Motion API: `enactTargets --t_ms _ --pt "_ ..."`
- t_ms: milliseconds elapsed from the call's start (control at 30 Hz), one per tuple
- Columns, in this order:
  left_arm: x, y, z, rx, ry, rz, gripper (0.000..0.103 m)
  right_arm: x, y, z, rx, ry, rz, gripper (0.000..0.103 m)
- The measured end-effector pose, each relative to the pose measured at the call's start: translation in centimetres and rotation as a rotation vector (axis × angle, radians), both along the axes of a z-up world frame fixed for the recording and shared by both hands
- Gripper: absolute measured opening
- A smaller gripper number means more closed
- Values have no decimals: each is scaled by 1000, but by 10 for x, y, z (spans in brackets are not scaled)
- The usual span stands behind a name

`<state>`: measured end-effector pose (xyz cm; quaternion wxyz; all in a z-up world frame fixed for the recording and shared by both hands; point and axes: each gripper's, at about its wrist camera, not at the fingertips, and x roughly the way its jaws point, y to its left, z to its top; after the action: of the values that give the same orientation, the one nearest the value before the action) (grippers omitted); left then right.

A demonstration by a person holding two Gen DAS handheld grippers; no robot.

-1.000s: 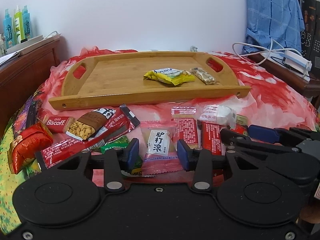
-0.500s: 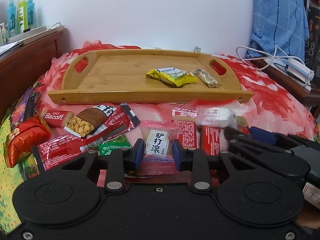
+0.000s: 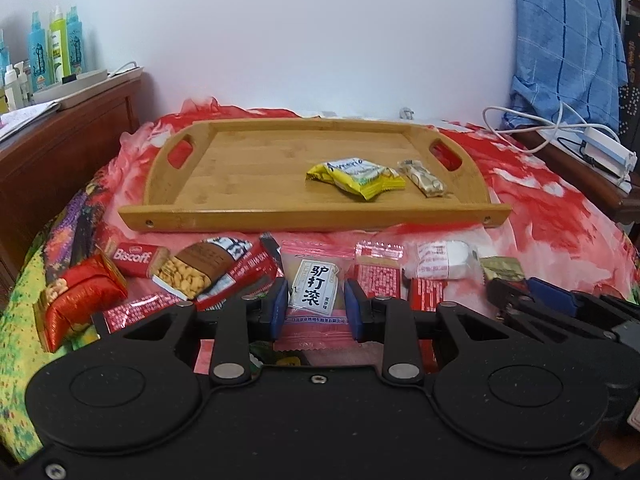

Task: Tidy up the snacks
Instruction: 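Grasp the pink candy with the left tool while the right tool grasps the red candy packet, then carry both candies onto the tray and open both tools to release them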

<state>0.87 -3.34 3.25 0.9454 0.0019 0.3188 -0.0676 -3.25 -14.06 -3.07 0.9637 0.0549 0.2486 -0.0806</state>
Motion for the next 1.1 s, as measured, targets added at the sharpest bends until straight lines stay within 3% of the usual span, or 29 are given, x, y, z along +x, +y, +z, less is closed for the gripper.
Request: enactTargets --t_ms 133,567,767,1100 --pt "2 0 9 2 -9 9 29 -6 0 8 -45 -30 -5 36" --pt "32 7 33 13 -30 36 29 15 -15 35 -13 -125 68 36" --pt "58 7 41 10 -29 43 29 43 -20 49 -30 -173 121 36" --pt "112 7 40 -7 7 57 28 97 -33 55 21 -170 185 36"
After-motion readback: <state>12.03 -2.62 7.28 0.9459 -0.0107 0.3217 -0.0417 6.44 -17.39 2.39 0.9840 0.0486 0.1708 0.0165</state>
